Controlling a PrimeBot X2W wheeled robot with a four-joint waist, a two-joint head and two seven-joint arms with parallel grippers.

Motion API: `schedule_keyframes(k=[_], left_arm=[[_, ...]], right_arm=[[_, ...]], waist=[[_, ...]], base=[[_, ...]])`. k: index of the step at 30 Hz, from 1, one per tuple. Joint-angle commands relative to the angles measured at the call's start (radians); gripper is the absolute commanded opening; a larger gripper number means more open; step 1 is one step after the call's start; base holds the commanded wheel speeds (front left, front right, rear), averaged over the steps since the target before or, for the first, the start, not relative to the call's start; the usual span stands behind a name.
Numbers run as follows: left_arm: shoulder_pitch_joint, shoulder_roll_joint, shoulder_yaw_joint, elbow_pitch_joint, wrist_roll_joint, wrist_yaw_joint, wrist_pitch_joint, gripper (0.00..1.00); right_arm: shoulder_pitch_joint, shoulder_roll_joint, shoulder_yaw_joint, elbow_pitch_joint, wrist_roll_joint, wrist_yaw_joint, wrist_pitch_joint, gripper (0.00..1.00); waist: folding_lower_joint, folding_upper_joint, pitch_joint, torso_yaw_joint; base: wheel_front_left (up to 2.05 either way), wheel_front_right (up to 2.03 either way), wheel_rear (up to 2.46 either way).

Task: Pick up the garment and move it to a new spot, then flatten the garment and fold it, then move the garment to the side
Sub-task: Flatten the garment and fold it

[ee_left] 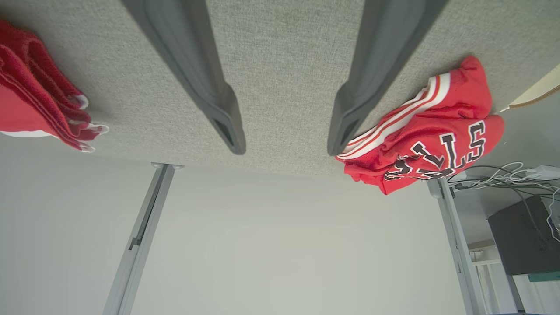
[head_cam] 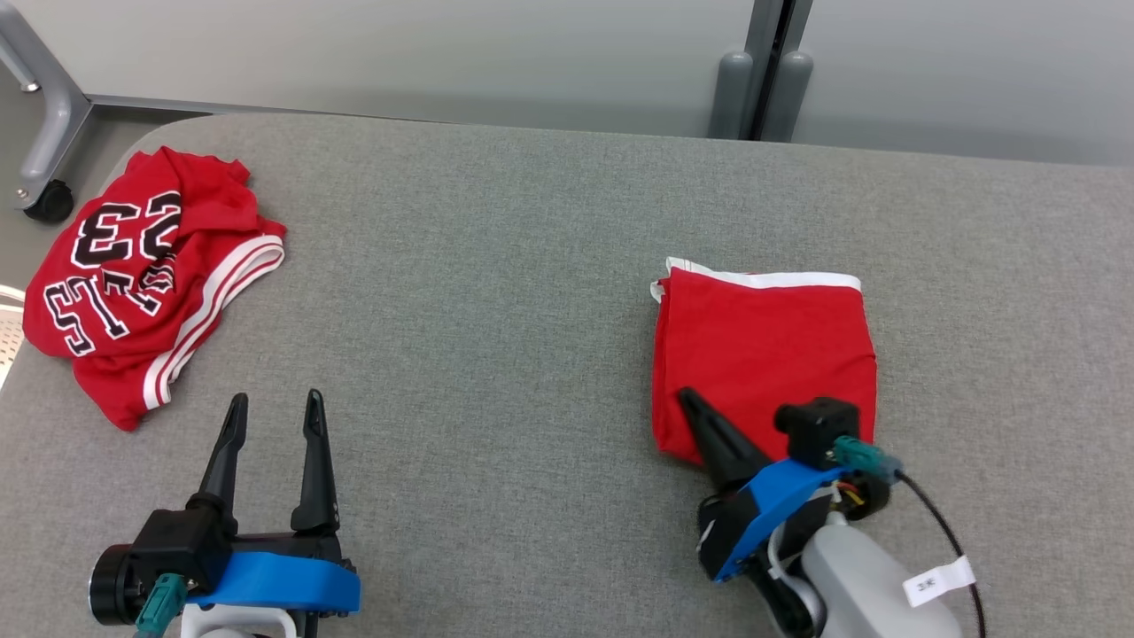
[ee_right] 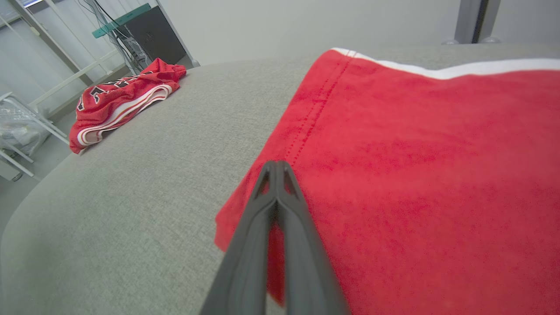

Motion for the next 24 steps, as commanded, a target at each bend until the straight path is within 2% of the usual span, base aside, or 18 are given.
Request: schedule_keyframes(k=[1,5,8,10,11,18,24], left_arm=[[-0.016,-0.001,0.003,0.004,0.006,-0.002,-0.003,1.0],[-0.006,-0.001,0.01,0.013,0.012,-0.002,-0.003,1.0],[0.006,-0.001,0.019,0.022,0.016,-0.002,-0.003,1.0],[0.017,-0.001,0.027,0.025,0.022,0.001,-0.003,1.0],[0.022,-0.001,0.031,0.027,0.026,0.001,-0.003,1.0],[0.048,-0.001,0.06,0.043,0.051,0.004,-0.003,1.0],[0.06,-0.001,0.077,0.052,0.061,0.005,-0.003,1.0]], right_arm=[[0.001,0.002,0.046,-0.018,0.045,0.001,-0.004,0.0],[0.007,-0.001,0.111,-0.047,0.086,0.0,-0.003,0.0],[0.018,-0.001,0.09,-0.077,0.067,0.0,-0.004,0.02],[0.036,-0.001,0.05,-0.113,0.035,0.0,-0.003,0.47],[0.046,-0.001,0.02,-0.132,0.013,0.0,-0.003,1.0],[0.159,-0.041,-0.164,-0.292,-0.111,0.001,-0.003,1.0],[0.244,-0.067,-0.279,-0.354,-0.151,0.0,-0.003,1.0]], waist=[[0.0,-0.0001,-0.001,0.002],[0.0,-0.0001,-0.013,-0.009],[0.0,-0.0001,-0.031,-0.026],[0.0,-0.0001,-0.046,-0.043],[0.0,-0.0001,-0.052,-0.051],[0.0,-0.0001,-0.099,-0.114],[0.0,-0.0001,-0.119,-0.148]], base=[[0.0,0.0,0.0],[0.0,0.0,0.0],[0.0,0.0,0.0],[0.0,0.0,0.0],[0.0,0.0,0.0],[0.0,0.0,0.0],[0.0,0.0,0.0]])
